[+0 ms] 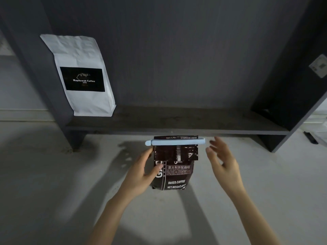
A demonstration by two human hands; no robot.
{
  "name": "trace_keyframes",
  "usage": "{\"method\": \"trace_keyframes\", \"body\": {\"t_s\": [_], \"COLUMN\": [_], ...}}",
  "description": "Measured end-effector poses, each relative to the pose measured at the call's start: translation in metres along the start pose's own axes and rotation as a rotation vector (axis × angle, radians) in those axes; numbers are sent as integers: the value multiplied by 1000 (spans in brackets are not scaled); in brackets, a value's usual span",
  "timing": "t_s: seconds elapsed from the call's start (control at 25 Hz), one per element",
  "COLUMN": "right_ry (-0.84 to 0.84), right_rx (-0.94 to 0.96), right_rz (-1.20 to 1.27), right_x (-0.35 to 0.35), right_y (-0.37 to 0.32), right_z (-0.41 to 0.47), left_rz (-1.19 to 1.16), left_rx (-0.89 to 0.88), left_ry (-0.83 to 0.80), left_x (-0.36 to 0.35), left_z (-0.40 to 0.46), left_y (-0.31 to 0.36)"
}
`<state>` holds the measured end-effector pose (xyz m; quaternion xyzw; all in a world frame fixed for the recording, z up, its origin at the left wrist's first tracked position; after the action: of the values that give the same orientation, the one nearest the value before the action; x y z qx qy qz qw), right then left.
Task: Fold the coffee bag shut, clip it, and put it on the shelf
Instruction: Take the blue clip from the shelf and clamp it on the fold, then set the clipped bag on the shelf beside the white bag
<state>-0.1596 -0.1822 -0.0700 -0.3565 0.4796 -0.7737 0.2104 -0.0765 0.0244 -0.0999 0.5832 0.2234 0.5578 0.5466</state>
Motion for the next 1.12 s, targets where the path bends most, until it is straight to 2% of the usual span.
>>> {"method": "trace_keyframes", "body": {"t_s": [0.12,0.28,0.52,0.72,1.12], "right_ry": [-125,-251,-140,-134,-136], "right_rx": [-97,-120,-122,-73,175], "right_rz": [-9,-40,-23,-31,-39], "right_x": [-16,-35,-40,-43,-68], "right_y": [26,42,40,26,-51], "right_z": [-17,-32,-35,-27,50], "left_rz": [-28,-26,-17,-74,-27], "left_rx": [30,69,63,90,-55], "left_ry": [-75,-125,-50,-31,69], "left_x": [-7,-17,-17,-4,66], "left_z": [-3,-9,-10,-5,59], "left_y": [-12,-25,-32,-25,24]}}
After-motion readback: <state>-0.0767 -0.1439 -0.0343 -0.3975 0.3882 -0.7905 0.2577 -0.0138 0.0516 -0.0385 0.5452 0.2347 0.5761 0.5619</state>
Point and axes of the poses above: each hand's wrist, its own z-axis towards the middle knuckle, its own x-axis out of the back of the hand, y = z × x, the point moved 2 cm from there along z, towards the middle knuckle, and after that the axes turned 5 degrees about y, right-handed, at the moved point
